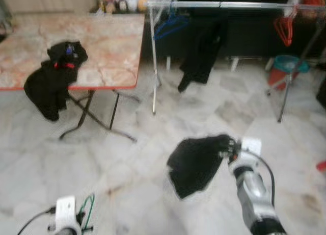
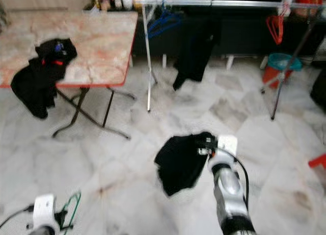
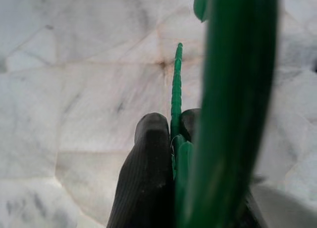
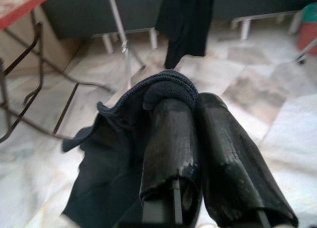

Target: Hang hanger

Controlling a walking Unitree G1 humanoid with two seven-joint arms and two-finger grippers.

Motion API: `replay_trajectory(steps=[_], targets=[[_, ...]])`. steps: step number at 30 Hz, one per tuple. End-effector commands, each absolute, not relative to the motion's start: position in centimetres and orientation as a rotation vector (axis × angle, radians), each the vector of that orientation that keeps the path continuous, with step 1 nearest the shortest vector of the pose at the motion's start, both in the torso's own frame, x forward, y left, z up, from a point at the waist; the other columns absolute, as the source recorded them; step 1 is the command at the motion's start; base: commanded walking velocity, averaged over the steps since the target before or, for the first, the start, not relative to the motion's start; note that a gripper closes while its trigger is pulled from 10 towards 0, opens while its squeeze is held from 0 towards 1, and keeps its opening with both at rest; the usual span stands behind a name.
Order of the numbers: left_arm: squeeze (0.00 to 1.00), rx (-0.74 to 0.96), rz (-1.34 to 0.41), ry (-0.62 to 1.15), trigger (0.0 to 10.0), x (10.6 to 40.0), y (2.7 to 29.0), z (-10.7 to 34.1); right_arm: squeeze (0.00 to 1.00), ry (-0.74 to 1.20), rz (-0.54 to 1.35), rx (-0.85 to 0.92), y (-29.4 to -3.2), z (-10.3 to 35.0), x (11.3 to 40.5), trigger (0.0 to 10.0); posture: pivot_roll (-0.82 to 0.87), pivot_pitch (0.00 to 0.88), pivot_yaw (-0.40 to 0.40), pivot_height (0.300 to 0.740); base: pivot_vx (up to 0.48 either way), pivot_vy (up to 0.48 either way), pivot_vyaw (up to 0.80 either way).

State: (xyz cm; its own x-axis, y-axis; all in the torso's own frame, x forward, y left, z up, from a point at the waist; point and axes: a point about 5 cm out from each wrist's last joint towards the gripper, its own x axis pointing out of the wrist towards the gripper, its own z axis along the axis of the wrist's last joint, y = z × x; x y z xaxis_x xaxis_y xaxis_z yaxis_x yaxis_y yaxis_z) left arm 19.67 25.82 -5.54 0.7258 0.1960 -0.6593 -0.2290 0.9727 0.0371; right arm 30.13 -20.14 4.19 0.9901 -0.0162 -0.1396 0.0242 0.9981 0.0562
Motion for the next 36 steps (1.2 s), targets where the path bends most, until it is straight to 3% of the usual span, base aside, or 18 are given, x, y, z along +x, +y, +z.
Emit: replay_trajectory(steps=[1,12,27,36], targets=[[0.0,-0.028,0.26,0.761,10.0,18.9,26.7,-5.8,0.0,0.09,-0.002,0.06,-19.3,5.3,31.0,10.0,0.15,0.0,-0.026,0.74,0.0,0.379,0.8],[0.0,-0.022,0.306,0.79,10.0,17.8,27.9,-6.0,0.0,0.096,0.041,0.117,-17.0,5.6,32.2,10.0,0.21,0.0,-0.012,0.74,0.0,0.423,0.23],[0.0,-0.027,0.356,0.865,10.0,15.1,28.9,-6.9,0.0,0.05,0.059,0.086,-17.4,6.4,32.5,10.0,0.18,0.0,-0.032,0.74,0.0,0.399,0.0],[0.0,-0.03,0.393,0.908,10.0,13.2,30.8,-6.8,0.0,0.051,0.071,0.094,-16.8,6.3,32.5,10.0,0.18,0.0,-0.039,0.74,0.0,0.387,0.0]])
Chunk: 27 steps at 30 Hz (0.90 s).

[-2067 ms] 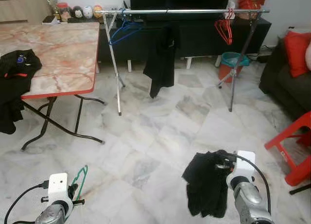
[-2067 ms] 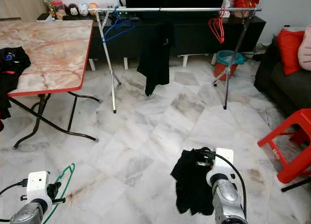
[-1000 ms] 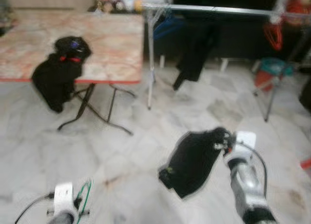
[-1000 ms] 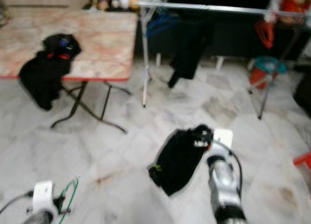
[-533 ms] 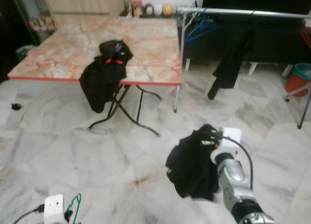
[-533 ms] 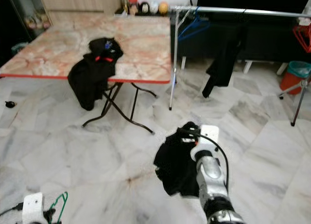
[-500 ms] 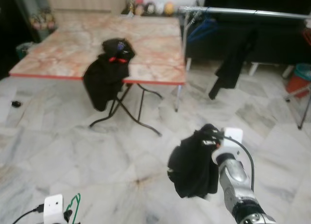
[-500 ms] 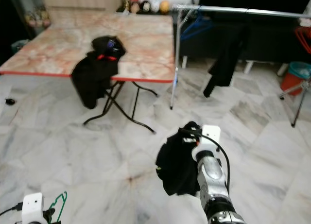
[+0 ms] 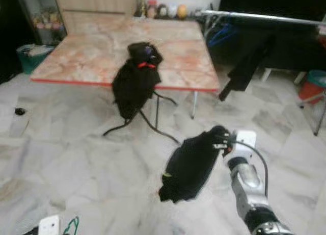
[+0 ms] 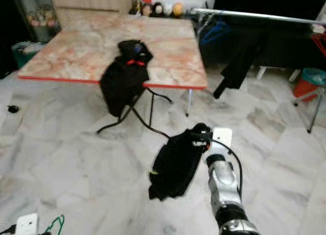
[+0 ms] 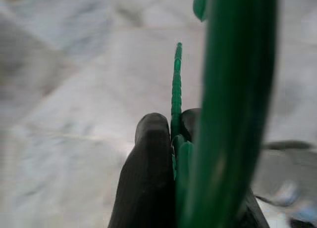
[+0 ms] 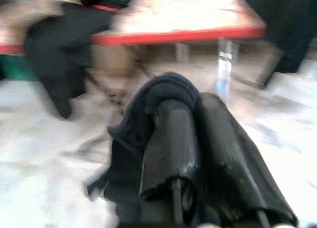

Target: Hang hanger

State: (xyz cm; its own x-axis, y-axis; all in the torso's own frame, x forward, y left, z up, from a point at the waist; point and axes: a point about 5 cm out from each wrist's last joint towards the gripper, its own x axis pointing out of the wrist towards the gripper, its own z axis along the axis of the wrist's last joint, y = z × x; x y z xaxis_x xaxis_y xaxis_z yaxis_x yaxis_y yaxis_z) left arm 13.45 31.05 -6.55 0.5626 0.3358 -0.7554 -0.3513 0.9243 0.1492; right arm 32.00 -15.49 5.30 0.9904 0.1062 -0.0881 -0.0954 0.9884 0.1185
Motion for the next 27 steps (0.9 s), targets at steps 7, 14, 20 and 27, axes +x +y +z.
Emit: replay_trajectory(steps=[7,14,20,27], targets=[[0.0,-0.029,0.409,0.958,10.0,11.9,31.5,-7.0,0.0,0.033,0.077,0.102,-16.5,6.5,32.4,10.0,0.16,0.0,-0.034,0.74,0.0,0.385,0.0],[0.0,-0.024,0.384,0.991,10.0,11.6,30.6,-7.5,0.0,0.031,0.078,0.108,-16.2,6.2,32.0,10.0,0.15,0.0,-0.039,0.74,0.0,0.138,0.0],[0.0,-0.049,0.376,0.997,10.0,11.6,29.5,-8.0,0.0,0.028,0.078,0.11,-16.2,6.2,31.9,10.0,0.14,0.0,-0.04,0.74,0.0,0.0,0.0],[0.0,-0.062,0.376,1.003,10.0,11.5,29.1,-8.2,0.0,-0.082,0.064,0.045,-16.4,8.3,32.1,10.0,0.14,0.0,-0.039,0.74,0.0,0.0,0.0]])
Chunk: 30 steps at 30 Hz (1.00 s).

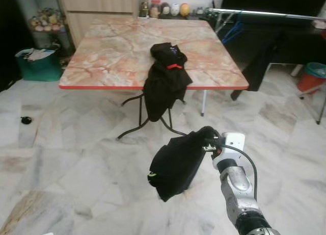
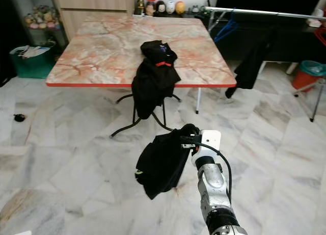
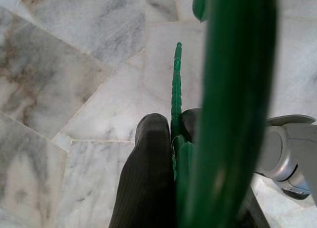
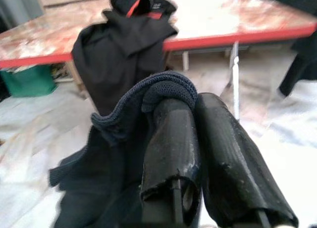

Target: Hang hanger

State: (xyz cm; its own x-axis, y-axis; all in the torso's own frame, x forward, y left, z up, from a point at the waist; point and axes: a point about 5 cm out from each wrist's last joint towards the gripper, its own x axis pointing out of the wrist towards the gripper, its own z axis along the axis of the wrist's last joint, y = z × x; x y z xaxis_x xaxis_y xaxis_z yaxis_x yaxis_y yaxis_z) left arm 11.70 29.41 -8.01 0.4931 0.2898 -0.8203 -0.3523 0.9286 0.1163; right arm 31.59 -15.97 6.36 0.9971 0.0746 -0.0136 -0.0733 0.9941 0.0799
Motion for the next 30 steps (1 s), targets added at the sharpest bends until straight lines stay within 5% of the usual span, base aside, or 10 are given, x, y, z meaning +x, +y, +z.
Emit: replay_trajectory(steps=[1,16,30], targets=[[0.0,-0.063,0.377,1.0,10.0,11.5,29.1,-8.2,0.0,-0.103,0.063,0.037,-16.4,8.7,32.2,10.0,0.14,0.0,-0.039,0.74,0.0,0.0,0.0],[0.0,-0.083,0.429,0.953,10.0,12.1,29.9,-7.7,0.0,-0.478,-0.021,-0.03,-16.5,19.5,33.7,10.0,0.13,0.0,-0.021,0.74,0.0,0.0,0.0],[0.0,-0.078,0.431,0.909,10.0,13.3,30.4,-7.0,0.0,-0.508,0.005,-0.023,-14.5,21.1,33.9,10.0,0.14,0.0,-0.002,0.74,0.425,0.0,0.0]])
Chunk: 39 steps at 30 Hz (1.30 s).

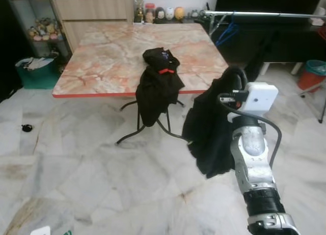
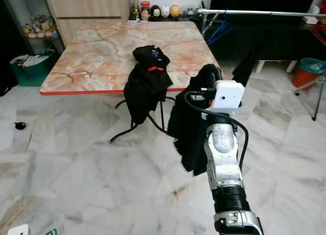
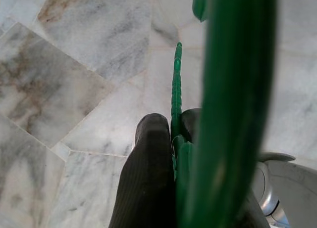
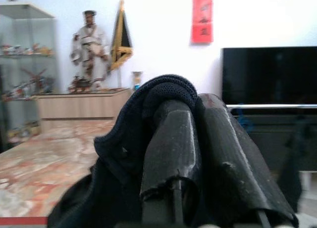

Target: Hang hanger

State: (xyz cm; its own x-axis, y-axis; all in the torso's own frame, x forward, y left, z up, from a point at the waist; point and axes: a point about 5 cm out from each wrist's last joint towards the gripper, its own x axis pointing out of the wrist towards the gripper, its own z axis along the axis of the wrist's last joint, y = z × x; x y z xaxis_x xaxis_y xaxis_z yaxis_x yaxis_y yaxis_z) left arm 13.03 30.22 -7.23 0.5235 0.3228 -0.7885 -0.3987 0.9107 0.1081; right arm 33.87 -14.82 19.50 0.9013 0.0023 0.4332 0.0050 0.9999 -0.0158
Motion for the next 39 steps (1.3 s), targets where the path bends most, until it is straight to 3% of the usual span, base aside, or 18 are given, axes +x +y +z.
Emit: replay_trajectory(steps=[1,13,22,29,39], targets=[[0.0,-0.076,0.432,0.907,10.0,13.4,30.4,-7.0,0.0,-0.504,0.009,-0.016,-14.2,21.1,33.9,10.0,0.13,0.0,0.0,0.74,0.48,0.0,0.0],[0.0,-0.059,0.401,0.907,10.0,13.8,29.9,-7.1,0.0,-0.522,0.0,-0.021,-14.6,21.7,34.0,10.0,0.13,0.0,0.017,0.74,0.48,0.0,0.0],[0.0,-0.089,0.41,0.892,10.0,14.1,28.9,-7.3,0.0,-0.541,0.065,-0.014,-13.2,23.0,34.7,10.0,0.16,0.0,-0.028,0.74,0.48,0.0,0.0],[0.0,-0.104,0.385,0.914,10.0,13.6,27.5,-8.1,0.0,-0.611,0.109,-0.019,-12.4,25.4,35.4,10.0,0.15,0.0,-0.031,0.74,0.48,0.0,0.0],[0.0,-0.112,0.393,0.907,10.0,13.5,27.7,-8.0,0.0,-0.692,0.11,-0.021,-13.1,28.8,36.7,10.0,0.15,0.0,-0.042,0.74,0.48,0.0,0.0]])
